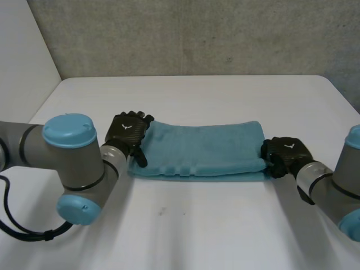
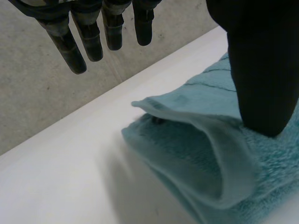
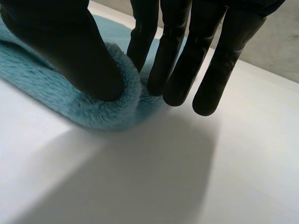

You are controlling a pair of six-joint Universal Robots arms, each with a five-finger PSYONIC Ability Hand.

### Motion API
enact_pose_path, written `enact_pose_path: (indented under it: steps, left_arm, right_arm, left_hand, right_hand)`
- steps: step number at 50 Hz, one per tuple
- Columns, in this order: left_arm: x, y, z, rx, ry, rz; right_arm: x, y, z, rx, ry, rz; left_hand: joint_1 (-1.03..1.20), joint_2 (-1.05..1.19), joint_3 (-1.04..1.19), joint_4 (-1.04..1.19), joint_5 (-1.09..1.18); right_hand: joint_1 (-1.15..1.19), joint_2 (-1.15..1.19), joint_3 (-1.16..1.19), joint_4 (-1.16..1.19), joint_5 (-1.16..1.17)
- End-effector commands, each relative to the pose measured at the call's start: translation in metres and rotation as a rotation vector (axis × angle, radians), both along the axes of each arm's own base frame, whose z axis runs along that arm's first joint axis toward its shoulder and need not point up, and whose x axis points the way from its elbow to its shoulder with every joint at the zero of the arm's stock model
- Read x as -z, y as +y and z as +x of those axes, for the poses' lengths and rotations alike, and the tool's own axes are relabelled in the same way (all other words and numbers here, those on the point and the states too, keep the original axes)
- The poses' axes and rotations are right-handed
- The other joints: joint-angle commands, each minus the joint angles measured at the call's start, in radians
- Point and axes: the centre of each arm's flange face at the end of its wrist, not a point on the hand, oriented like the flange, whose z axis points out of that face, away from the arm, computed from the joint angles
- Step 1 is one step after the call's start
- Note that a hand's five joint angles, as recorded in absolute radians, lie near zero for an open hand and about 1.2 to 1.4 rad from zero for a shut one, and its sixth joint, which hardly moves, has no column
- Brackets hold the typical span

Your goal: Fold the laundry

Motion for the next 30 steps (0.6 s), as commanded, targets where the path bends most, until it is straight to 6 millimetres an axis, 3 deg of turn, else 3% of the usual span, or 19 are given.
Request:
enact_pose_path:
  steps: [1, 3, 4, 6, 8, 9, 12, 13, 15, 16, 17, 18, 20, 21, 23, 25, 29, 30]
  left_arm:
    - [-0.024, 0.019, 0.011, -0.004, 0.016, -0.027]
    - [-0.035, 0.026, 0.017, -0.010, 0.027, -0.042]
    - [-0.035, 0.026, 0.018, -0.010, 0.027, -0.042]
    - [-0.039, 0.029, 0.020, -0.010, 0.030, -0.047]
    - [-0.046, 0.032, 0.026, -0.020, 0.036, -0.058]
    - [-0.046, 0.032, 0.026, -0.020, 0.036, -0.058]
    - [-0.050, 0.035, 0.030, -0.028, 0.036, -0.063]
    - [-0.050, 0.035, 0.030, -0.028, 0.036, -0.063]
    - [-0.050, 0.034, 0.031, -0.035, 0.036, -0.065]
    - [-0.050, 0.034, 0.031, -0.035, 0.036, -0.065]
    - [-0.050, 0.034, 0.032, -0.039, 0.039, -0.061]
    - [-0.050, 0.034, 0.032, -0.039, 0.039, -0.061]
    - [-0.051, 0.031, 0.034, -0.046, 0.046, -0.063]
    - [-0.051, 0.031, 0.034, -0.046, 0.046, -0.063]
    - [-0.054, 0.028, 0.034, -0.051, 0.054, -0.071]
    - [-0.055, 0.028, 0.034, -0.050, 0.056, -0.074]
    - [-0.060, 0.026, 0.030, -0.042, 0.067, -0.089]
    - [-0.063, 0.025, 0.028, -0.038, 0.075, -0.098]
  right_arm:
    - [-0.035, -0.014, -0.028, 0.102, 0.013, -0.086]
    - [-0.058, -0.022, -0.037, 0.132, 0.028, -0.155]
    - [-0.058, -0.022, -0.037, 0.132, 0.028, -0.155]
    - [-0.069, -0.025, -0.035, 0.119, 0.041, -0.191]
    - [-0.093, -0.033, -0.024, 0.094, 0.050, -0.254]
    - [-0.093, -0.033, -0.024, 0.094, 0.050, -0.255]
    - [-0.120, 0.002, 0.063, -0.151, -0.009, -0.316]
    - [-0.120, 0.002, 0.064, -0.152, -0.009, -0.316]
    - [-0.104, 0.028, 0.114, -0.300, -0.015, -0.297]
    - [-0.104, 0.028, 0.114, -0.301, -0.015, -0.296]
    - [-0.092, 0.043, 0.135, -0.372, -0.016, -0.276]
    - [-0.092, 0.044, 0.135, -0.373, -0.016, -0.276]
    - [-0.070, 0.073, 0.165, -0.481, -0.008, -0.237]
    - [-0.070, 0.073, 0.165, -0.482, -0.008, -0.237]
    - [-0.049, 0.094, 0.179, -0.549, 0.019, -0.197]
    - [-0.039, 0.102, 0.182, -0.569, 0.037, -0.181]
    - [-0.031, 0.105, 0.181, -0.568, 0.066, -0.164]
    - [-0.036, 0.101, 0.178, -0.546, 0.064, -0.170]
  left_hand:
    - [-0.027, -0.032, -0.044, -0.032, -0.048]
    - [-0.027, -0.032, -0.044, -0.032, -0.048]
    - [-0.027, -0.032, -0.044, -0.032, -0.048]
    - [-0.027, -0.032, -0.044, -0.032, -0.048]
    - [-0.027, -0.032, -0.044, -0.032, -0.048]
    - [-0.027, -0.032, -0.044, -0.032, -0.048]
    - [-0.027, -0.032, -0.044, -0.032, -0.048]
    - [-0.027, -0.032, -0.044, -0.032, -0.048]
    - [-0.027, -0.032, -0.044, -0.032, -0.048]
    - [-0.027, -0.032, -0.044, -0.032, -0.048]
    - [-0.027, -0.032, -0.044, -0.032, -0.048]
    - [-0.027, -0.032, -0.044, -0.032, -0.048]
    - [-0.027, -0.032, -0.044, -0.032, -0.048]
    - [-0.027, -0.032, -0.044, -0.032, -0.048]
    - [-0.027, -0.032, -0.044, -0.032, -0.048]
    - [-0.027, -0.032, -0.044, -0.032, -0.048]
    - [-0.027, -0.032, -0.044, -0.032, -0.048]
    - [-0.027, -0.032, -0.044, -0.032, -0.048]
  right_hand:
    - [0.518, 0.228, 0.216, 0.205, 0.262]
    - [0.518, 0.228, 0.216, 0.205, 0.262]
    - [0.518, 0.228, 0.216, 0.205, 0.262]
    - [0.518, 0.228, 0.216, 0.205, 0.262]
    - [0.518, 0.228, 0.216, 0.205, 0.262]
    - [0.518, 0.228, 0.216, 0.205, 0.262]
    - [0.518, 0.228, 0.216, 0.205, 0.262]
    - [0.518, 0.228, 0.216, 0.205, 0.262]
    - [0.518, 0.228, 0.216, 0.205, 0.262]
    - [0.518, 0.228, 0.216, 0.205, 0.262]
    - [0.518, 0.228, 0.216, 0.205, 0.262]
    - [0.518, 0.228, 0.216, 0.205, 0.262]
    - [0.518, 0.228, 0.216, 0.205, 0.262]
    - [0.518, 0.228, 0.216, 0.205, 0.262]
    - [0.518, 0.228, 0.216, 0.205, 0.262]
    - [0.518, 0.228, 0.216, 0.205, 0.262]
    - [0.518, 0.228, 0.216, 0.205, 0.262]
    - [0.275, -0.015, -0.027, -0.038, 0.019]
